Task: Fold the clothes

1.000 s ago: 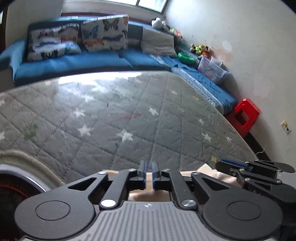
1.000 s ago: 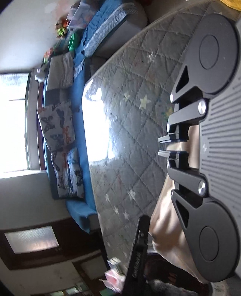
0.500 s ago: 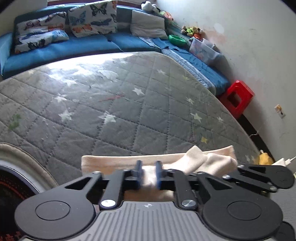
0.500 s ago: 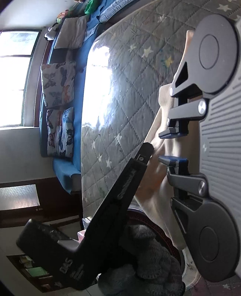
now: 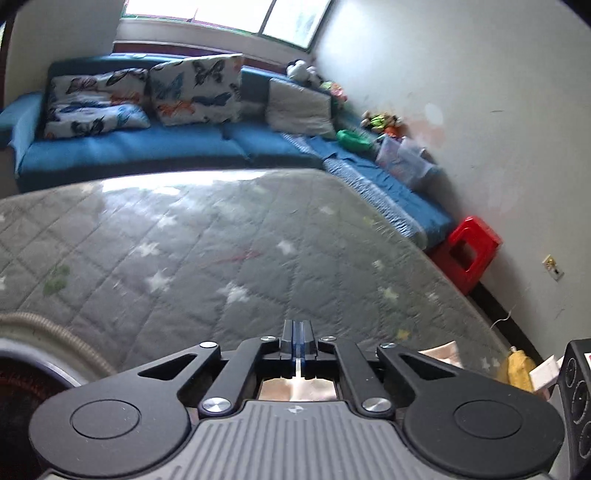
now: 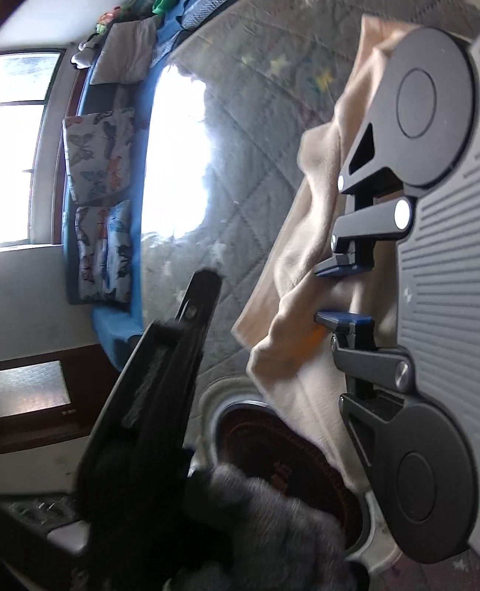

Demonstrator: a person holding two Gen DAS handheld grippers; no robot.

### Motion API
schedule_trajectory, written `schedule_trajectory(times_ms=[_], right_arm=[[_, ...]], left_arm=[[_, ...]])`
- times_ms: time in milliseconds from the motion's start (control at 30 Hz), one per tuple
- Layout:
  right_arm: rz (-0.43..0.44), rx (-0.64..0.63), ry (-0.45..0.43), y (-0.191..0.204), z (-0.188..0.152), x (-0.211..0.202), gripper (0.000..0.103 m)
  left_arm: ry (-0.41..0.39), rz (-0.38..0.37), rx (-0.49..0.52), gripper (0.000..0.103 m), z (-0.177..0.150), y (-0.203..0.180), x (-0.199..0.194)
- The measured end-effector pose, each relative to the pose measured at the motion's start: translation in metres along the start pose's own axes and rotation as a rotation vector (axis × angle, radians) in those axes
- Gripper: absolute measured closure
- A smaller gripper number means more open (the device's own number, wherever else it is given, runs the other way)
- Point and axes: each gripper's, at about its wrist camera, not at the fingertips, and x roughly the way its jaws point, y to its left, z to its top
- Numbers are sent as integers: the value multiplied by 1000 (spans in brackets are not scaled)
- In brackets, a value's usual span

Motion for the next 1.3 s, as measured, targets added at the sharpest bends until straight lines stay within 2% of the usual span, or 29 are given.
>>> schedule_trajectory(times_ms=[133,200,333,433,533,600,667,800,933,1000,1133,1200,1300], right_arm=[[14,7,3,-2,3,-4,83],[29,20,-12,-5,7,-10,83],[58,64,-52,-17,19,-23,83],[38,97,-67,-27,28,-23,83],[22,99,-39,-29,30,-9,83],[21,97,-25,-28,28,1,82],[21,95,-10,-26,26,10,76],[17,90,10,-23,23,26,72],[-19,31,5,-14,22,26,79],[-33,31,-2,-14,22,27,88],[-61,40,-16,-16,25,28,90],[-75,44,-24,-17,26,29,90],[-96,51,-35,-18,27,30,91]], left_arm=[[21,39,5,96,-9,8,-2],[15,30,24,96,-15,10,-5],[16,62,72,96,-31,10,-7],[23,82,81,96,-38,11,-4],[16,92,84,95,-43,11,-4],[13,89,83,90,-45,11,-6],[14,86,88,88,-46,12,-8],[0,103,103,61,-47,13,-13],[-7,113,126,49,-50,13,-15],[-6,120,135,44,-53,12,-14],[-20,125,165,30,-57,8,-16],[-33,126,180,18,-58,7,-17],[-45,119,191,11,-60,5,-18]])
